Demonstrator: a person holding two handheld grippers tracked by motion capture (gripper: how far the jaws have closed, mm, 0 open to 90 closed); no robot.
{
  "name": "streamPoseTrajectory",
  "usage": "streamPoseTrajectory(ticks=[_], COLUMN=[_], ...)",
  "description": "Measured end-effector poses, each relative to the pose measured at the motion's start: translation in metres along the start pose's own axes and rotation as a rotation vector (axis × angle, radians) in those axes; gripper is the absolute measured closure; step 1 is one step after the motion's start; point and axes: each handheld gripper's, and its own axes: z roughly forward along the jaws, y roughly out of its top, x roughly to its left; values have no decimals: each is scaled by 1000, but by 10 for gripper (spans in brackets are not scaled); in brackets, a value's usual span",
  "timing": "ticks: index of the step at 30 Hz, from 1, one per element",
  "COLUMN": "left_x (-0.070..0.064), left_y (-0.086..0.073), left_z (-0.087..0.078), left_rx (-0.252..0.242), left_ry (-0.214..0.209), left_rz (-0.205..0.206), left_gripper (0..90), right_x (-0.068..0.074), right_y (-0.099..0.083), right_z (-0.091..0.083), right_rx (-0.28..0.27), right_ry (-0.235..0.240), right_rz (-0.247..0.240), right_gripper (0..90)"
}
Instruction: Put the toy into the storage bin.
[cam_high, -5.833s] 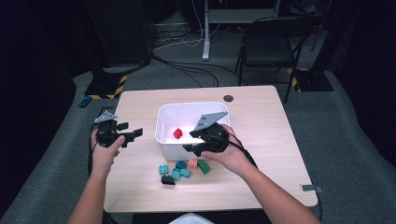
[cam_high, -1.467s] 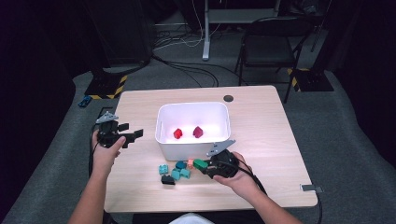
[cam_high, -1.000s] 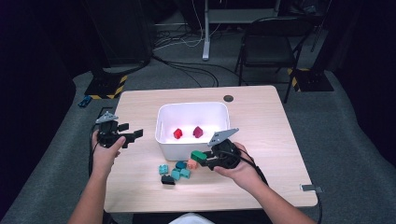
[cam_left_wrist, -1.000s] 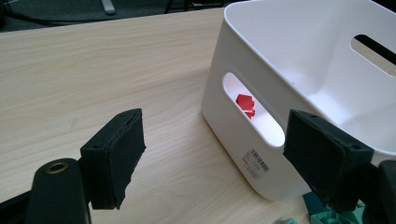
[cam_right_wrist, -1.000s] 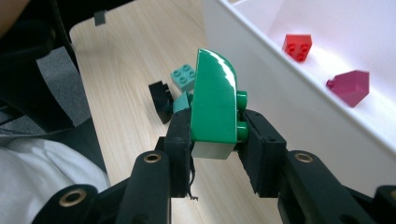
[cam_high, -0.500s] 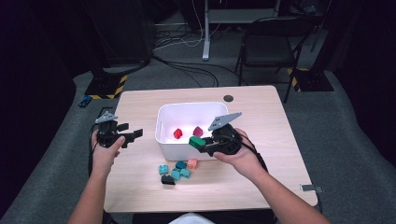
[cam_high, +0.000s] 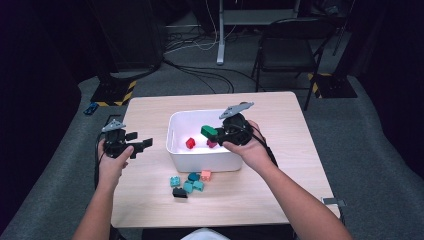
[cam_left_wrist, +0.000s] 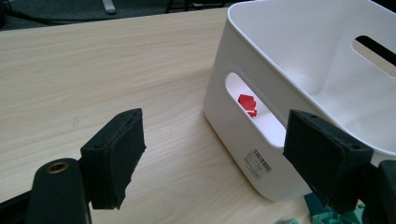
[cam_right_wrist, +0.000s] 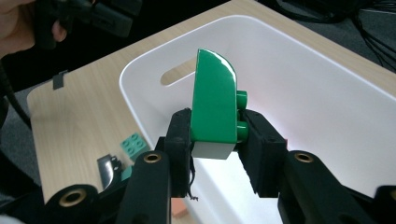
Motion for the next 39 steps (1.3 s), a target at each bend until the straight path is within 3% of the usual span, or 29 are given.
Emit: streamPoseTrajectory(ticks=[18, 21, 31, 39], left_x=[2, 2, 2, 2], left_y=[0, 0, 1, 1], left_z=[-1, -1, -2, -2], left_rx=[-11, -12, -13, -10], left_ry=[-6, -6, -10, -14], left_rz=[-5, -7, -7, -11], left_gripper=[204, 204, 204, 204], right_x=[-17, -20, -34, -42], right_y=[31, 33, 32, 26], right_z=[48, 56, 84, 99], right_rx=[5, -1, 24, 106], right_ry=[-49, -60, -62, -42], right_rz=[-10, -23, 5, -20], right_gripper=[652, 651, 651, 651])
